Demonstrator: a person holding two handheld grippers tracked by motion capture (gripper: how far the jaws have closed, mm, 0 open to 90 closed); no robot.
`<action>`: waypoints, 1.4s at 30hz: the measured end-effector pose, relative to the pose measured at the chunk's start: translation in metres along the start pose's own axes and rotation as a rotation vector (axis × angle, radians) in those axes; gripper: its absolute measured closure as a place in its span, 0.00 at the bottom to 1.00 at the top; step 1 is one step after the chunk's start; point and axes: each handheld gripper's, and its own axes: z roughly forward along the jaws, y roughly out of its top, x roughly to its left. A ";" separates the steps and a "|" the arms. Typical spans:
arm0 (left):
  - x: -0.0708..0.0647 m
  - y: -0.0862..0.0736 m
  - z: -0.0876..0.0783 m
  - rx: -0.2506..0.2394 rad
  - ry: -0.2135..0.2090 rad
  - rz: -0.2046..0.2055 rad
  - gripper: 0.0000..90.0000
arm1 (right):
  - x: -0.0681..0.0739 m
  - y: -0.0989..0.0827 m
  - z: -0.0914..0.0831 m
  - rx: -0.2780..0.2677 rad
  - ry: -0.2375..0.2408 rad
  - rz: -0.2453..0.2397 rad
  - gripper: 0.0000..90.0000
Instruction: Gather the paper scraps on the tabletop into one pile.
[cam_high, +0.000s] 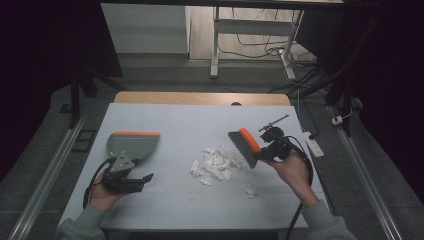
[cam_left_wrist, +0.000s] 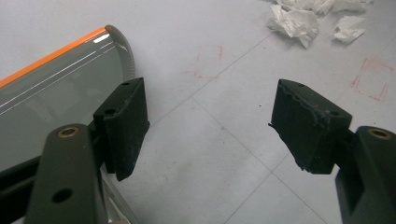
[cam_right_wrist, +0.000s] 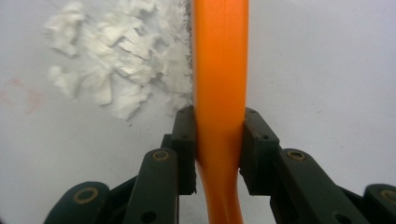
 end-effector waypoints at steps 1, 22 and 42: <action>0.000 0.000 0.000 0.000 0.000 0.000 0.31 | -0.001 -0.003 -0.006 -0.010 -0.002 -0.009 0.78; -0.001 0.000 0.002 0.013 0.009 -0.005 0.31 | 0.048 -0.037 0.015 0.273 0.190 -0.629 0.78; -0.001 0.000 0.001 0.016 0.010 0.004 0.31 | 0.027 0.003 -0.002 -0.094 0.152 -0.513 0.78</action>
